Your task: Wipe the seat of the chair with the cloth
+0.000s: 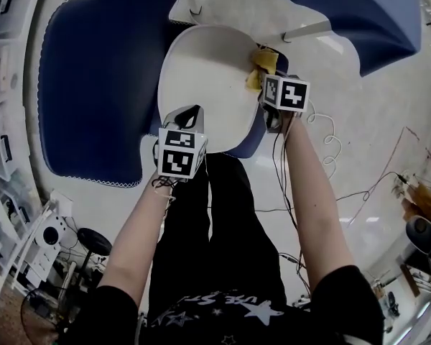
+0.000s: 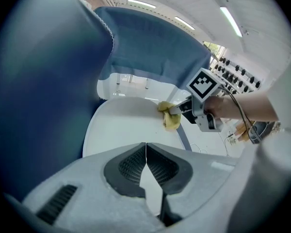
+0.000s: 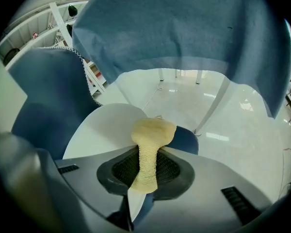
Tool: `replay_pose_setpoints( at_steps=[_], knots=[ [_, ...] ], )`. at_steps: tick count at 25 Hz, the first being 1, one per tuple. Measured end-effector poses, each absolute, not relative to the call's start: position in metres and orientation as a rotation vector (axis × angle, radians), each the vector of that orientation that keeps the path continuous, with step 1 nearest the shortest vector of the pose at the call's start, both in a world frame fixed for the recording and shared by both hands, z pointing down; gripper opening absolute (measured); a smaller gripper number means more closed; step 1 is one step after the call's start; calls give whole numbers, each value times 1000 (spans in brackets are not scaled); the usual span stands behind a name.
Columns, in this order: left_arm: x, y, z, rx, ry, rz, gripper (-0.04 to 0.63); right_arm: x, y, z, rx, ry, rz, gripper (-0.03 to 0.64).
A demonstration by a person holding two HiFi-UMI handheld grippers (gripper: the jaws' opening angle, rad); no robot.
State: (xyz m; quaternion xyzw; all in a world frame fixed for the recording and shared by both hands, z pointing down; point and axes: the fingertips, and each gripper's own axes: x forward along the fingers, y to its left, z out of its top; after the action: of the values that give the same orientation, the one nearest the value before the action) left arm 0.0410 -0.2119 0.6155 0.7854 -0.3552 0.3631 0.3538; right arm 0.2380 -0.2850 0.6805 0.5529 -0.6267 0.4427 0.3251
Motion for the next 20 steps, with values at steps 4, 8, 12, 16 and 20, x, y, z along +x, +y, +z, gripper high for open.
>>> replay_pose_setpoints(
  at_steps=[4,8,12,16,20],
  knots=[
    [31,-211,614,2014,-961,917,20,217,-292,664,1417,-1713,1129,67],
    [20,-208,615,1979,-1005,883,20,171,-302,648,1341,-1838,1115,67],
    [5,-200,622,1918,-1046,891,20,111,-309,641,1198,-1959,1098,67],
    [-11,-181,634,1848,-1066,896,20,51,-311,640,1038,-2057,1054,67],
    [-27,-168,640,1789,-1092,882,20,6,-312,641,937,-2106,1020,67]
  ],
)
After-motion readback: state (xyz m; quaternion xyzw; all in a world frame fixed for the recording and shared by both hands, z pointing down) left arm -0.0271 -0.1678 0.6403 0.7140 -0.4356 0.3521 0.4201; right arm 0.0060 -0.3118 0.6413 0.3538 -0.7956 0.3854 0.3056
